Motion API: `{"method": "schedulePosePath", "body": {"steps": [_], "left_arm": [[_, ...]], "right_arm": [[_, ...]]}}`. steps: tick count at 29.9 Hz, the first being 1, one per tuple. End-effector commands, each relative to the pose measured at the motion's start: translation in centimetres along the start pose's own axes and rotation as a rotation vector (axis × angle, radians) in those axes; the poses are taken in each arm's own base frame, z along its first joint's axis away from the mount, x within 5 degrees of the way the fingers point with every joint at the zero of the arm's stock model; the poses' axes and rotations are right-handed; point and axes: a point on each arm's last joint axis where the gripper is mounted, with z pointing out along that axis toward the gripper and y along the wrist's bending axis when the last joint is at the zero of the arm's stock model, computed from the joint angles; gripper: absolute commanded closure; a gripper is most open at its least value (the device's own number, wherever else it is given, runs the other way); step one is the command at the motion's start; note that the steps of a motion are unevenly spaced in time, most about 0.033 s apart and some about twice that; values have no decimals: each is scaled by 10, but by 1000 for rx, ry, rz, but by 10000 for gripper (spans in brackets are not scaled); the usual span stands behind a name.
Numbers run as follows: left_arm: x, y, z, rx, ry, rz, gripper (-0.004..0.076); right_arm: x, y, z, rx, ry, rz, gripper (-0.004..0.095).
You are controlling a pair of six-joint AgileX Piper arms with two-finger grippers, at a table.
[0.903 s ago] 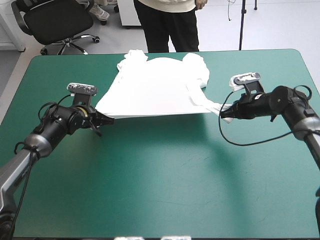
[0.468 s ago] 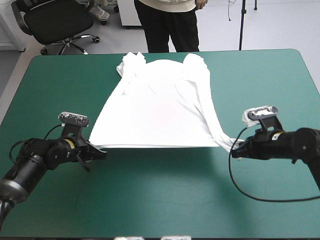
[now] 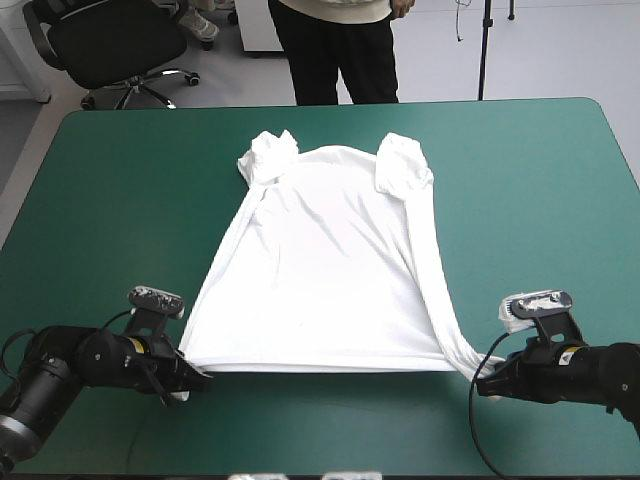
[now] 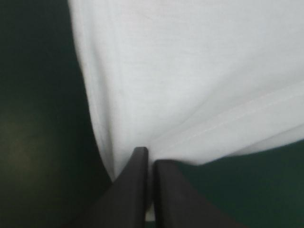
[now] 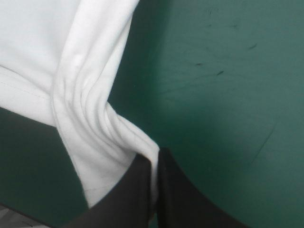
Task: Fold the cloth
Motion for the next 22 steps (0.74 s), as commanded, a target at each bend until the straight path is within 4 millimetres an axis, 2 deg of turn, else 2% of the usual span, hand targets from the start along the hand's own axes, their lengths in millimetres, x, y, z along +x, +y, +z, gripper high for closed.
{"method": "schedulePosePath", "body": {"steps": [1,4,8,10,14,16,18,22], "left_arm": [[9,-1,1,5,20,-4,741],[15,-1,5,10,52,-8,741],[12,-3,5,41,27,-18,741],[12,-7,5,79,19,3,741],[12,-11,4,127,18,37,722],[11,-13,4,142,10,56,652],[11,-13,4,145,6,64,522],[9,-14,-1,156,21,58,267]], "right_arm": [[4,-1,1,2,-8,20,925],[8,-1,5,-5,18,20,925],[9,-1,5,-10,25,9,895],[9,-1,5,-11,31,9,819],[10,1,5,-30,43,17,581],[10,3,5,-46,39,26,482],[10,3,5,-50,32,28,431],[7,6,-12,-29,-70,2,439]]}}
